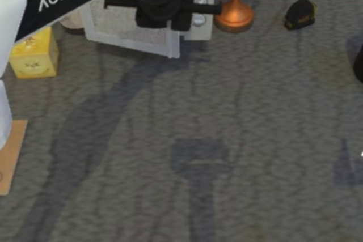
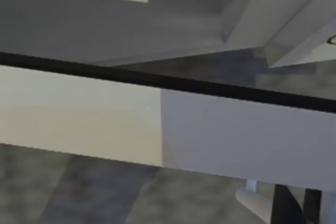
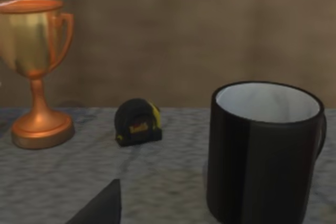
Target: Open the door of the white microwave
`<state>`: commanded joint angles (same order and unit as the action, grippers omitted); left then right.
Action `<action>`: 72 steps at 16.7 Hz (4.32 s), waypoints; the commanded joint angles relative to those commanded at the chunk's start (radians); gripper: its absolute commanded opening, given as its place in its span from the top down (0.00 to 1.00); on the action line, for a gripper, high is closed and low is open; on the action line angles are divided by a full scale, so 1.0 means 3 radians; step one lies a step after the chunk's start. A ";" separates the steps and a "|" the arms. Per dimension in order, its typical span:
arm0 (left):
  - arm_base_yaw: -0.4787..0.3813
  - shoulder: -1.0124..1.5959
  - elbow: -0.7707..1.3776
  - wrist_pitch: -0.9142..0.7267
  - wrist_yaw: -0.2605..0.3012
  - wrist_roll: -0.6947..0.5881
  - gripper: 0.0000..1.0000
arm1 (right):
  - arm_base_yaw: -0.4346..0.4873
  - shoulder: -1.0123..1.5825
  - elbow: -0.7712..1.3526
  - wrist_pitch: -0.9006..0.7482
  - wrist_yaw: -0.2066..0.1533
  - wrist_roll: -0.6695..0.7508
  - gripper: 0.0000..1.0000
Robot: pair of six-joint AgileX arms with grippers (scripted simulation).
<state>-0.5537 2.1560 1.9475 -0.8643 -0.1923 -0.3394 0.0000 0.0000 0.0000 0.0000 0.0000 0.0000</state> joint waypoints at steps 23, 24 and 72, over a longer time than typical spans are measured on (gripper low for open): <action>0.0064 -0.0331 -0.0515 0.0244 0.0201 0.0372 1.00 | 0.0000 0.0000 0.0000 0.0000 0.0000 0.0000 0.00; 0.0064 -0.0331 -0.0515 0.0244 0.0201 0.0372 1.00 | 0.0000 0.0000 0.0000 0.0000 0.0000 0.0000 0.00; 0.0155 -0.0624 -0.0944 0.0419 0.0426 0.0771 1.00 | 0.0000 0.0000 0.0000 0.0000 0.0000 0.0000 0.00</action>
<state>-0.5073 1.9689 1.6645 -0.7386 -0.0644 -0.1082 0.0000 0.0000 0.0000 0.0000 0.0000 0.0000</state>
